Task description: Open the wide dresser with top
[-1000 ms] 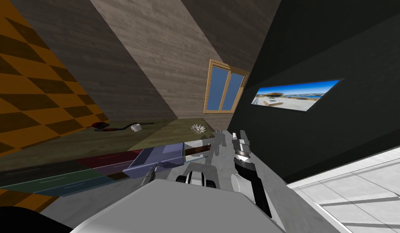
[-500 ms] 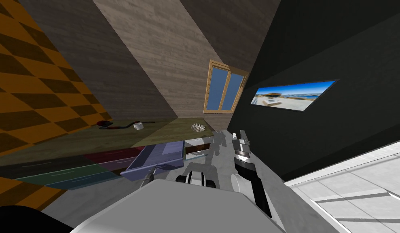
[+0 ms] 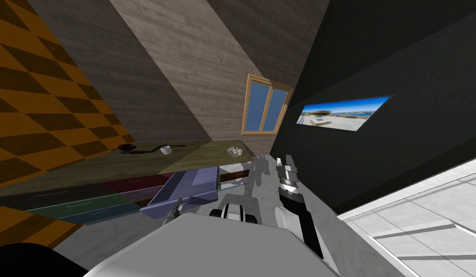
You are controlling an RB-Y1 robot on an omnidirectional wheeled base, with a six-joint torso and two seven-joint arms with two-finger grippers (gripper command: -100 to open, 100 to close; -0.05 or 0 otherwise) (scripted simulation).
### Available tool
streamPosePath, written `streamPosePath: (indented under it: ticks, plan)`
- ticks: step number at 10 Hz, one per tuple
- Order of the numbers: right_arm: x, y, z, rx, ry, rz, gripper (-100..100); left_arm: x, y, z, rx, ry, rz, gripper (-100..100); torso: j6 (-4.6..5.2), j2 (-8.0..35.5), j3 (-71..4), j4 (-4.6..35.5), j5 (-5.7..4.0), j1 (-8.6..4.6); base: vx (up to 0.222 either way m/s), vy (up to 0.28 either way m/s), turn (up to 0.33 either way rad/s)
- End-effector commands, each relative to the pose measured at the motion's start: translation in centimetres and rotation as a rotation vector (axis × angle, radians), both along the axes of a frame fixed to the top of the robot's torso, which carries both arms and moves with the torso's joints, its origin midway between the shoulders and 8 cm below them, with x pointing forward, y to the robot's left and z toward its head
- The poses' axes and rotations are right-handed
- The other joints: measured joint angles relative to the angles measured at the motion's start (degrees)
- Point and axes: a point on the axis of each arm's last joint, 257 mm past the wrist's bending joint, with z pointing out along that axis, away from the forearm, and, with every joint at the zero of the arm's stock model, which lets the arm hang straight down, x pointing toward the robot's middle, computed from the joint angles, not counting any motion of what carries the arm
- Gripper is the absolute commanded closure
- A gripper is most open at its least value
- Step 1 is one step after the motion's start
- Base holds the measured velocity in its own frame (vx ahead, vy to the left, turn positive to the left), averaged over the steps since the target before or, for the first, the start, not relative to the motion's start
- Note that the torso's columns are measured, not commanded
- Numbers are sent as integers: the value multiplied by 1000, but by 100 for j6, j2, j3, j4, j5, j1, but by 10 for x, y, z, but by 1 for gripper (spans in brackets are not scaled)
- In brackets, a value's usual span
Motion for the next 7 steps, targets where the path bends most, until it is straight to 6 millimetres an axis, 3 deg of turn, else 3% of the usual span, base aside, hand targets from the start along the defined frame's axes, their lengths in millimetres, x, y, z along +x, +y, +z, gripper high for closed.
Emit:
streamPosePath:
  ticks: [1,7]
  plan:
    - [0,0,0,0,0,0,0,-19,22,12,-9,-5,14,-100,7,-21,-4,-13,24,12,65,-81,-40]
    - [0,0,0,0,0,0,0,-52,55,37,-18,-4,28,-100,10,24,2,15,-27,-27,42,-52,-34]
